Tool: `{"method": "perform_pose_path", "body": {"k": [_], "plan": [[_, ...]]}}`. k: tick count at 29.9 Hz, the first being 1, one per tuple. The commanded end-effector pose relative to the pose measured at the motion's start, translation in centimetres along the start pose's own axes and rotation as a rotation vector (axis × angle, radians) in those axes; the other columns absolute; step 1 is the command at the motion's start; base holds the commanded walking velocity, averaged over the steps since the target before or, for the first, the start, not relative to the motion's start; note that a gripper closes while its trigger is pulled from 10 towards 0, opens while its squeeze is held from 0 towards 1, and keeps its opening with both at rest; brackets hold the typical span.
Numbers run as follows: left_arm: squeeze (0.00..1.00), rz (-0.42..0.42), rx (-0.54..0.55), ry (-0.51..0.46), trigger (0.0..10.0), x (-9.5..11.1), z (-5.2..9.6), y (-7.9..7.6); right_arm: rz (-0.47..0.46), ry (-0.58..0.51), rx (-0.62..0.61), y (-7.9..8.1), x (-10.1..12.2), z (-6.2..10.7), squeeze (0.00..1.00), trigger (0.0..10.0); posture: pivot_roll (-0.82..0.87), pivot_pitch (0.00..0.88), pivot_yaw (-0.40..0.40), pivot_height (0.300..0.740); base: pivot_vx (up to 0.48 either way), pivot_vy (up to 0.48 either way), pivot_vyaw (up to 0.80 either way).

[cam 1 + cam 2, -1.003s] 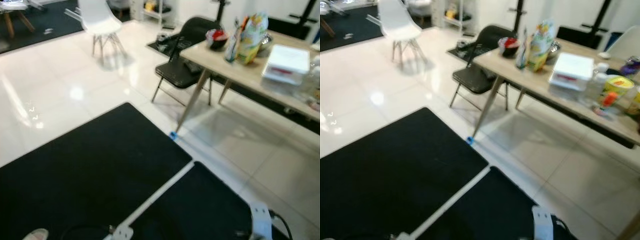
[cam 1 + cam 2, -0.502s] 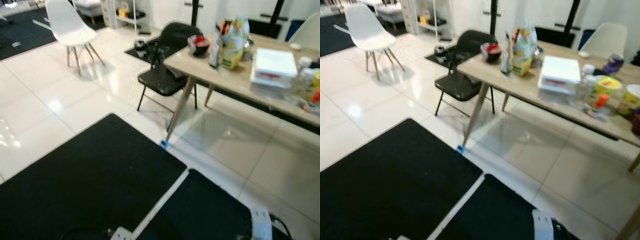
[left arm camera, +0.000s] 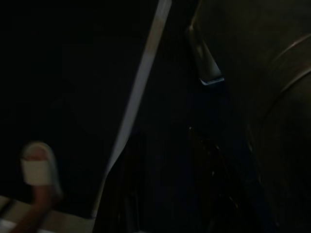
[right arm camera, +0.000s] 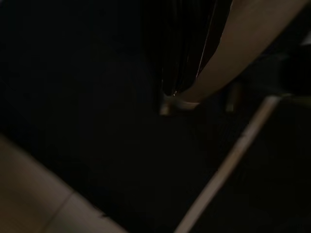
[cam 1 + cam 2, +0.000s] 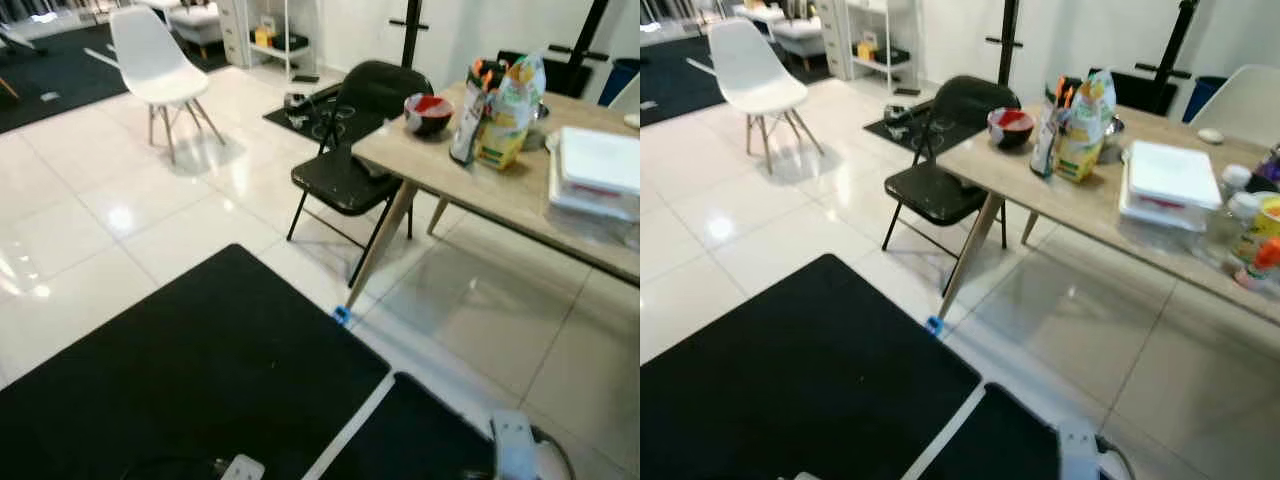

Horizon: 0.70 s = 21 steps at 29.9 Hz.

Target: Restocking fridge

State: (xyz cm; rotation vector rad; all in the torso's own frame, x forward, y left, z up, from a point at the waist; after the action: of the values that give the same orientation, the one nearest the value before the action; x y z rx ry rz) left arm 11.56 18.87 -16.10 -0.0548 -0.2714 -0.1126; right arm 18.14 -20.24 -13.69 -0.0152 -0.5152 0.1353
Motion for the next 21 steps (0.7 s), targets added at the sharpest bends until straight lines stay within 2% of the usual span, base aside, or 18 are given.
{"method": "perform_pose_path", "body": {"k": [1, 3, 21], "plan": [[0.0, 0.003, -0.027, -0.167, 10.0, 5.14, 0.02, -1.02, 0.001, 0.014, -0.02, -0.79, -0.37, 0.15, 0.0, 10.0, -0.01, 0.0, -0.011, 0.74, 0.394, 0.0, -0.78], [0.0, 0.001, -0.026, -0.166, 10.0, 5.13, 0.03, -0.98, 0.003, 0.014, -0.02, -0.74, -0.38, 0.14, 0.0, 10.0, -0.01, 0.0, -0.01, 0.74, 0.394, 0.0, -0.78], [0.0, -0.001, -0.025, -0.17, 10.0, 5.36, 0.05, -0.94, 0.007, 0.011, -0.024, -0.66, -0.36, 0.13, 0.0, 10.0, -0.02, 0.0, -0.01, 0.74, 0.392, 0.0, 0.0]]}}
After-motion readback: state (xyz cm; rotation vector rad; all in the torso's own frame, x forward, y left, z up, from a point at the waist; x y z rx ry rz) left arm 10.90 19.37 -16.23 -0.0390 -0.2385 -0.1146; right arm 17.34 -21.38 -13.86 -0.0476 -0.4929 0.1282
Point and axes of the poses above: a point about 5 cm out from each wrist's last joint towards the gripper, its own z axis pointing back from the gripper into the wrist, its own x axis along the axis of the wrist's last joint, y = z × x, the point moved 5 cm from there along -z, pointing out of the wrist towards the gripper, and after that the axes turned 13 degrees about z, right-handed, at the moved point
